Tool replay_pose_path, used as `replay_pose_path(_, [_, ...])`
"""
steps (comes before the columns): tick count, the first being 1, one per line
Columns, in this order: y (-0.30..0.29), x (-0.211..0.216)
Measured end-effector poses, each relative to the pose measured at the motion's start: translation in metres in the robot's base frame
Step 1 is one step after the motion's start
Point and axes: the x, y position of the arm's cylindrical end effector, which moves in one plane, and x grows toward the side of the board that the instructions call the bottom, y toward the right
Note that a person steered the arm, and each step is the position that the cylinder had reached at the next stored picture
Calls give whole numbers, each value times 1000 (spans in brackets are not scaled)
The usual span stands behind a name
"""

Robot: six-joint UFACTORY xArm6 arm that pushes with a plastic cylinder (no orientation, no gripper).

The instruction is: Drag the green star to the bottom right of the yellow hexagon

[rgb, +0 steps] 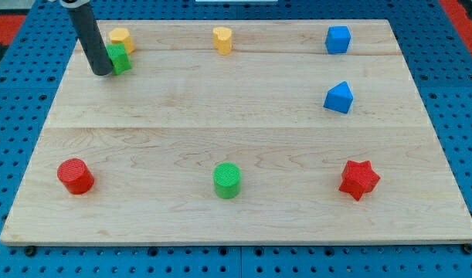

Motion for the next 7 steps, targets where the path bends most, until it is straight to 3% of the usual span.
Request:
replay_pose_path(3, [-5, -12])
replay_pose_path(5, [8, 20])
replay_pose_path(6, [52, 17])
replay_pose_path(7, [5, 15])
